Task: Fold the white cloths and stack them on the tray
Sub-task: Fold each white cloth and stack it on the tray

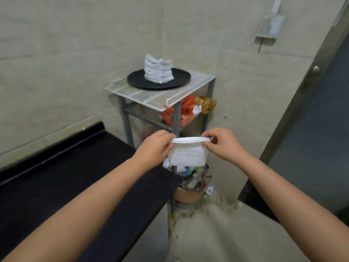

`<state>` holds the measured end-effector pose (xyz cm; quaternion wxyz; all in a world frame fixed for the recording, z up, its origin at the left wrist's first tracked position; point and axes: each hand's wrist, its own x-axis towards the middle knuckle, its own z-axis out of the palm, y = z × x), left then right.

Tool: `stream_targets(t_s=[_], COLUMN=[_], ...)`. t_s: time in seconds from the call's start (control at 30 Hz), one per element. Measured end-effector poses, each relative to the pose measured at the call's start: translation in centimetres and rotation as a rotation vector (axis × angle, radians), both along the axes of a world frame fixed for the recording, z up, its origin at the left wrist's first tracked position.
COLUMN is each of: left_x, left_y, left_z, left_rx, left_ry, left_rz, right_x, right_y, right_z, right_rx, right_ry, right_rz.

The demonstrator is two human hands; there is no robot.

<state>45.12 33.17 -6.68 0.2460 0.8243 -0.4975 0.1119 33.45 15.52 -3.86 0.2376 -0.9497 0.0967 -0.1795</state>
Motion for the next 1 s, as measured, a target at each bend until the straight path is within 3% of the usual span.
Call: stream_targets(t_s=[0.1,0.2,0.5,0.73,0.83,1.0], left_x=[5.7,10.9,24.2,34.1,38.2,39.7], left_y=[-4.9,-8.8,-17.5,-23.9,-25.6,-26.6], left_z=[3.5,7.5,15.1,17.5,16.2,11.5], left_rx=[-0.004,-0.013,-0.279,-0.324,-0.283,-0.062], left_ry=[-0.005,0.116,0.455,-0.022,-0.021,0.147], left_rz=[0.042,0.086,0.297,0.665,0.766,0.903], right_x=[6.4,12.8,29.9,45.7,51.9,56.8], right_y=[-5.1,-9.3,-18.0,-23.6,-24.9,-26.4], right_z=[3.5,7.0,13.3,15.3,14.1,7.8], right_rx=[-0.042,-0.100,0.108,0.087,0.118,0.077], right_ry=[-0.023,-0.047,-0.147,-0.317,-0.273,0.038], right_rz=[0.031,0.059,0.131,0.318,0.402,0.582])
